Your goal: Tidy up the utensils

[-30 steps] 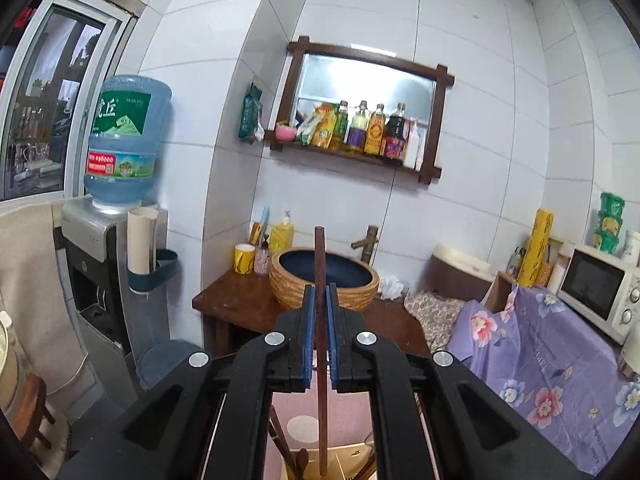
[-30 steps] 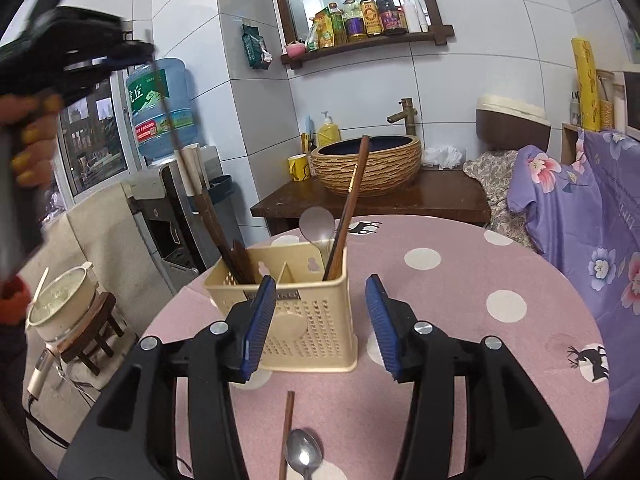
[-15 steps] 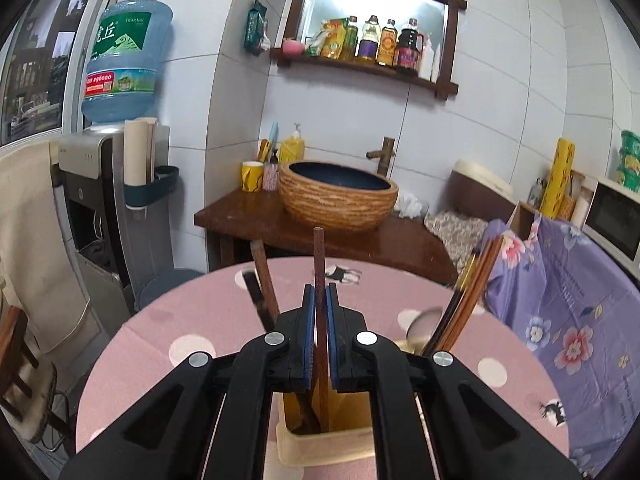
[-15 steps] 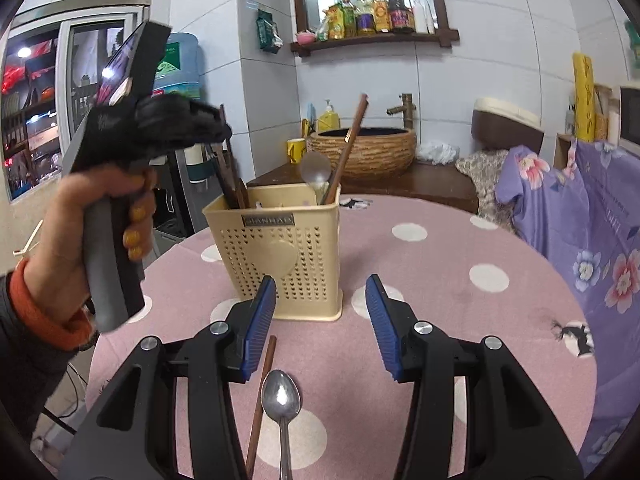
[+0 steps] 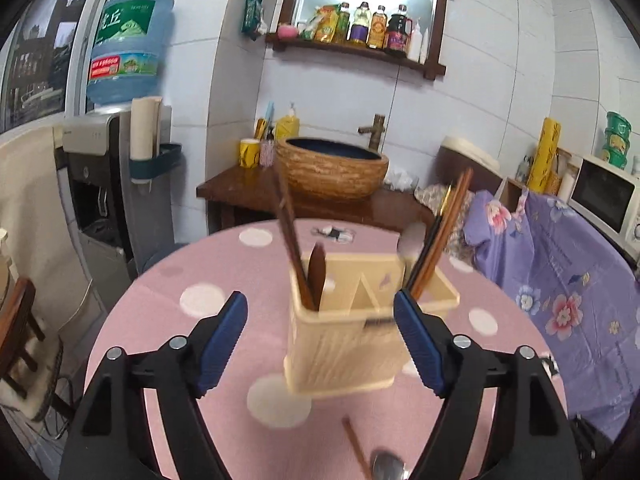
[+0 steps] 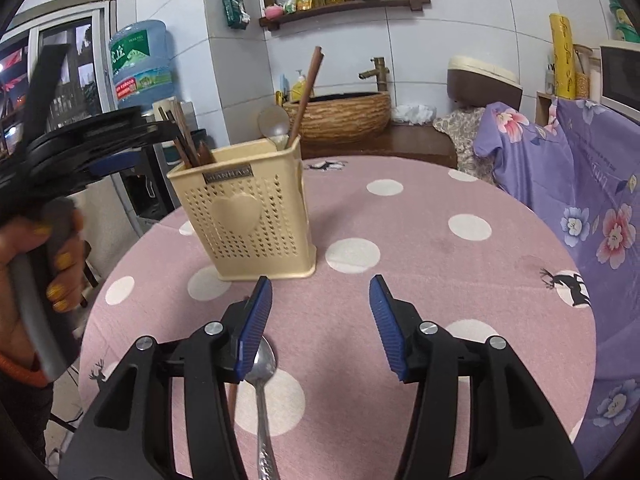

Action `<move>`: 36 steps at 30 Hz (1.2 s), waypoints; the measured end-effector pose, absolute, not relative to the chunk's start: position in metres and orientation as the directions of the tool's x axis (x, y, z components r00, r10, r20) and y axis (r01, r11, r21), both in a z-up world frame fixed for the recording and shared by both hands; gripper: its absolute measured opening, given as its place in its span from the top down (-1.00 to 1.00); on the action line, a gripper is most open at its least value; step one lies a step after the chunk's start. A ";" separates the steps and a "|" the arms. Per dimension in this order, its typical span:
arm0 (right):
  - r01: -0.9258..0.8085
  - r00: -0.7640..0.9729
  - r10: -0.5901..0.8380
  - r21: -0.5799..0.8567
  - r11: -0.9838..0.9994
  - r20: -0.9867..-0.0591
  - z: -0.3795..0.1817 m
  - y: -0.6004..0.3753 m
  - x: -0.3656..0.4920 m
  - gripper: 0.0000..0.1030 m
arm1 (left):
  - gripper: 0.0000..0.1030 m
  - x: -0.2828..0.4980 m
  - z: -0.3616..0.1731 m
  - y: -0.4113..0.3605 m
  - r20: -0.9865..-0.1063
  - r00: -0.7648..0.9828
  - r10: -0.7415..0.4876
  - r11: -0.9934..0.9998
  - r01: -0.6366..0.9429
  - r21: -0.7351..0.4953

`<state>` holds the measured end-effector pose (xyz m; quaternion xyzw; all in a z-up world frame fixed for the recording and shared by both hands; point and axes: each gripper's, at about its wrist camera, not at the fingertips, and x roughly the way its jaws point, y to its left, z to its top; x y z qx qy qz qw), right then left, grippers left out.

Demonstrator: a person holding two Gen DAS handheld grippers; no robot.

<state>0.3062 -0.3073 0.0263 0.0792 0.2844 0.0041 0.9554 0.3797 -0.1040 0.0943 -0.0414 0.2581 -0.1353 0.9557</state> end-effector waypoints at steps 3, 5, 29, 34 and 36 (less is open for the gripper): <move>0.036 0.804 0.061 0.150 0.988 -0.591 0.014 -0.308 0.307 0.00 | -0.50 0.361 0.076 -0.090 -0.528 0.803 -0.276 0.961 0.226 -0.158; 0.027 0.783 0.061 0.131 0.991 -0.619 0.005 -0.304 0.308 0.00 | -0.50 0.348 0.060 -0.080 -0.563 0.785 -0.258 0.966 0.210 -0.150; -0.214 0.606 0.107 -0.032 0.976 -0.788 -0.056 -0.232 0.334 0.00 | -0.45 0.292 -0.026 -0.044 -0.705 0.663 -0.251 0.968 0.166 -0.189; -0.191 0.598 0.120 0.005 0.982 -0.792 -0.056 -0.229 0.355 0.01 | -0.45 0.291 -0.025 -0.038 -0.704 0.665 -0.249 0.968 0.150 -0.200; -0.185 0.599 0.123 0.012 0.983 -0.791 -0.056 -0.228 0.360 0.06 | -0.45 0.291 -0.025 -0.038 -0.706 0.663 -0.247 0.969 0.148 -0.200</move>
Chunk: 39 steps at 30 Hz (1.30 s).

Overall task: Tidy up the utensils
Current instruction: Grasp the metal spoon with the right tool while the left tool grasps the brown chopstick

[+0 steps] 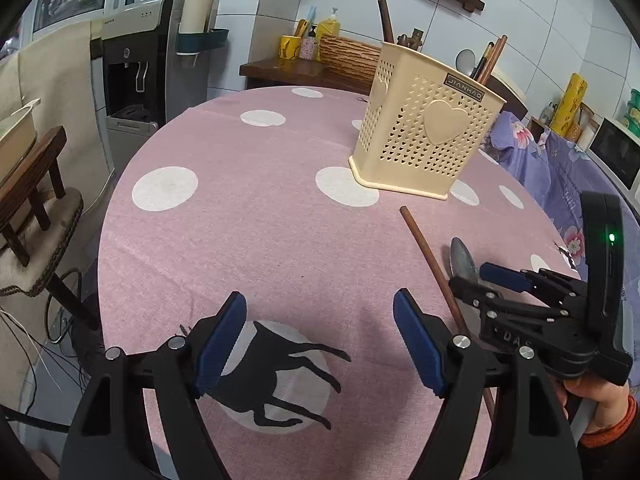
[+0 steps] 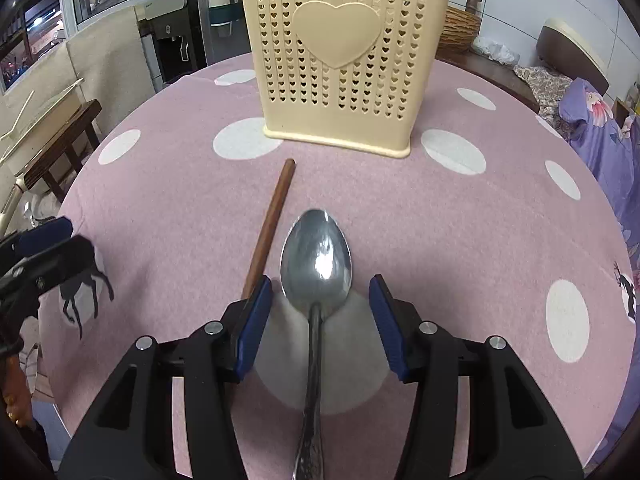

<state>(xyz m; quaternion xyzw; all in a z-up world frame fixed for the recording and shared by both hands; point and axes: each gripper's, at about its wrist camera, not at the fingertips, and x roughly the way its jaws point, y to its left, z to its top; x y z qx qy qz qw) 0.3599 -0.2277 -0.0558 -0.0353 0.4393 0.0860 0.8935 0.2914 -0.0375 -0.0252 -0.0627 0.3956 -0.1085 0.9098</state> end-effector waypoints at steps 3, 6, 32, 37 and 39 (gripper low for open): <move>-0.189 0.602 0.123 0.008 0.982 -0.789 -0.055 -0.224 0.363 0.26 | -0.44 0.293 -0.028 -0.041 -0.714 0.654 -0.252 0.968 0.156 -0.199; -0.187 0.605 0.122 0.009 0.982 -0.787 -0.055 -0.226 0.362 0.26 | -0.44 0.296 -0.031 -0.047 -0.722 0.640 -0.262 0.965 0.166 -0.203; 0.080 0.703 0.084 0.196 0.977 -0.706 -0.007 -0.320 0.325 0.26 | 0.67 0.379 -0.043 -0.171 -0.831 0.524 -0.186 0.953 0.303 -0.022; 0.083 0.707 0.080 0.196 0.977 -0.702 -0.007 -0.320 0.324 0.26 | 0.79 0.380 -0.042 -0.168 -0.830 0.529 -0.179 0.958 0.287 -0.024; 0.083 0.710 0.078 0.193 0.978 -0.700 -0.007 -0.319 0.322 0.26 | 0.80 0.381 -0.042 -0.164 -0.828 0.528 -0.189 0.959 0.279 -0.041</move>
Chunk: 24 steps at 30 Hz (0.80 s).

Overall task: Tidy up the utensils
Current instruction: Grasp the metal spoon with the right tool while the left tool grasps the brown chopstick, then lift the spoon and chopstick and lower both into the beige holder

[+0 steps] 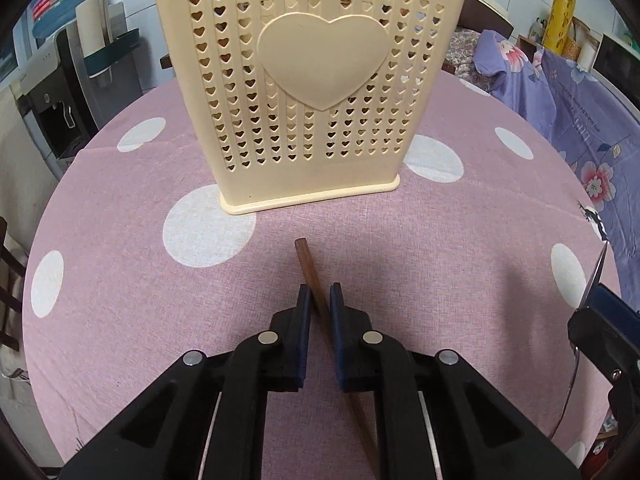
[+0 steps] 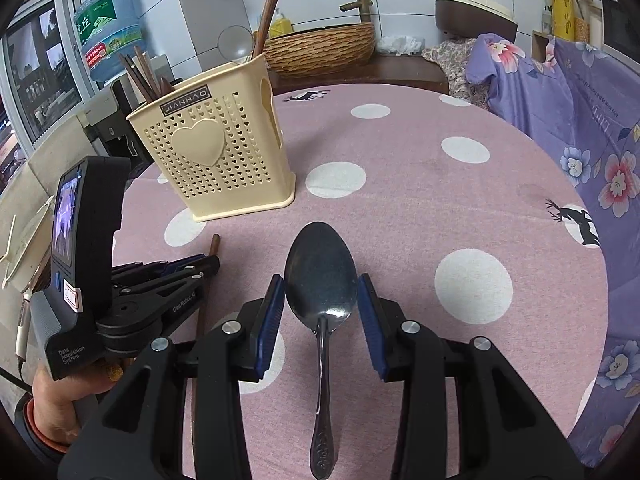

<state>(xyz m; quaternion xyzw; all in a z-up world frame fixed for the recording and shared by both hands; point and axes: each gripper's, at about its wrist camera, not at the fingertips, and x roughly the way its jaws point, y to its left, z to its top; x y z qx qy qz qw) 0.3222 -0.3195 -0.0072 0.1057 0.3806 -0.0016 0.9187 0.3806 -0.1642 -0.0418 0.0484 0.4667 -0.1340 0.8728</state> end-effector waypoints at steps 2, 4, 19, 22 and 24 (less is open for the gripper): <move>0.083 0.713 0.079 0.196 0.977 -0.696 -0.007 -0.320 0.321 0.26 | 0.81 0.381 -0.041 -0.159 -0.826 0.525 -0.205 0.961 0.268 -0.068; 0.082 0.716 0.080 0.198 0.977 -0.693 -0.006 -0.321 0.321 0.26 | 0.81 0.383 -0.038 -0.160 -0.818 0.531 -0.224 0.960 0.265 -0.091; 0.053 0.772 0.105 0.228 0.972 -0.626 0.047 -0.323 0.297 0.26 | 0.85 0.331 0.079 -0.122 -0.555 0.755 -0.349 0.936 0.308 -0.170; 0.040 0.777 0.101 0.209 0.977 -0.621 0.054 -0.318 0.295 0.26 | 0.85 0.323 0.091 -0.121 -0.506 0.797 -0.330 0.943 0.306 -0.133; 0.040 0.776 0.103 0.212 0.977 -0.622 0.055 -0.316 0.294 0.27 | 0.85 0.323 0.092 -0.119 -0.501 0.798 -0.336 0.941 0.309 -0.139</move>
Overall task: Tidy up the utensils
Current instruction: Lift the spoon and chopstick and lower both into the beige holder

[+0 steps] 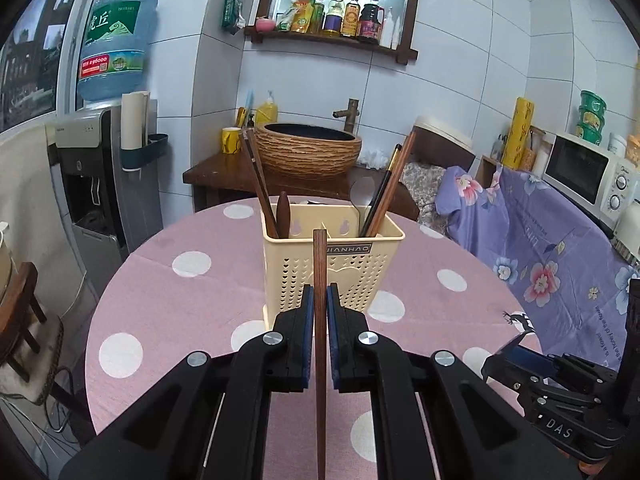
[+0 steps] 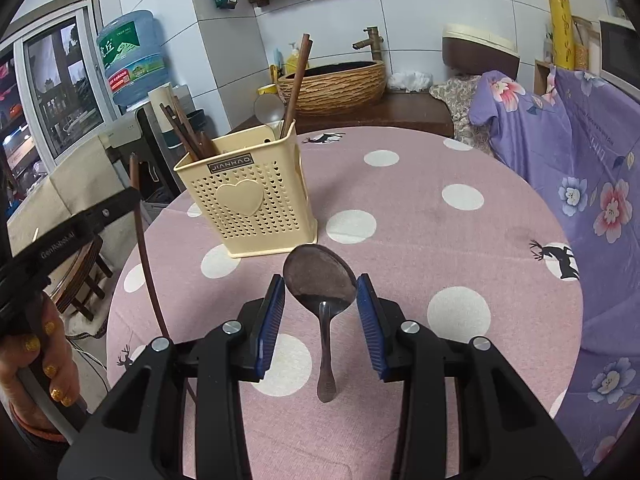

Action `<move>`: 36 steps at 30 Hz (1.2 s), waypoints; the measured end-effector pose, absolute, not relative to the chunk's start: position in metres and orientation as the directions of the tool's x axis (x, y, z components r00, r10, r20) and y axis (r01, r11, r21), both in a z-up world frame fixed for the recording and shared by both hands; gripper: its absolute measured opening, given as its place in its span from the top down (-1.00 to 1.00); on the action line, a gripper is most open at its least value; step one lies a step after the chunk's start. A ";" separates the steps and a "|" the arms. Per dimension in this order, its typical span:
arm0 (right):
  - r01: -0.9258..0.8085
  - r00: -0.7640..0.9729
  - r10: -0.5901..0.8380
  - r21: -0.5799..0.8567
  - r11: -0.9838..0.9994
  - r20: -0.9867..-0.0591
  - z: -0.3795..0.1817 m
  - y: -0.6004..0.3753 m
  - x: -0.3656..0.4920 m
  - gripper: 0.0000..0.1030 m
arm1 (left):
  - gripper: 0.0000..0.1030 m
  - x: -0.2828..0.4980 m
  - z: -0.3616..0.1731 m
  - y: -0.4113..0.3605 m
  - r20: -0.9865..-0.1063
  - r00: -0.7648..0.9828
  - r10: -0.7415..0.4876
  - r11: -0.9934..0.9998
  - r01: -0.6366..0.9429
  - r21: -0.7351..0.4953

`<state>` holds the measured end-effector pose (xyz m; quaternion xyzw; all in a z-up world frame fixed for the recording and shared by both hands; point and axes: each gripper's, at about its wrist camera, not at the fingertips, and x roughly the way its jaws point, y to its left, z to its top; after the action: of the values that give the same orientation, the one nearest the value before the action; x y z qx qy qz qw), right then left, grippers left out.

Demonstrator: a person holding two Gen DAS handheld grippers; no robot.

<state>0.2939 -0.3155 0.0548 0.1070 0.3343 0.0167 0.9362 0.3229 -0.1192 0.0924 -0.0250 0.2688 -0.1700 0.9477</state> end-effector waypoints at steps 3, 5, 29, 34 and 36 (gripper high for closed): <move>0.035 0.773 0.116 0.225 0.974 -0.623 0.054 -0.315 0.294 0.27 | 0.85 0.324 0.090 -0.117 -0.494 0.803 -0.333 0.943 0.300 -0.146; 0.036 0.776 0.111 0.219 0.975 -0.621 0.055 -0.312 0.294 0.27 | 0.85 0.323 0.089 -0.114 -0.489 0.806 -0.333 0.943 0.297 -0.152; -0.036 0.939 0.082 0.144 0.989 -0.333 0.213 -0.275 0.410 0.27 | 0.85 0.404 0.249 -0.107 -0.183 0.917 -0.355 0.923 0.313 -0.222; -0.013 0.939 0.056 0.129 0.992 -0.340 0.205 -0.267 0.443 0.27 | 0.85 0.427 0.232 -0.119 -0.182 0.931 -0.315 0.939 0.278 -0.202; -0.011 0.931 0.058 0.133 0.991 -0.360 0.192 -0.267 0.452 0.27 | 0.85 0.434 0.217 -0.121 -0.189 0.937 -0.295 0.947 0.260 -0.189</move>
<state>0.4520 -0.2669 0.1923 0.0647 0.1847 0.0176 0.9805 0.4335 -0.1210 0.2166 -0.0809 0.1083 -0.1415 0.9807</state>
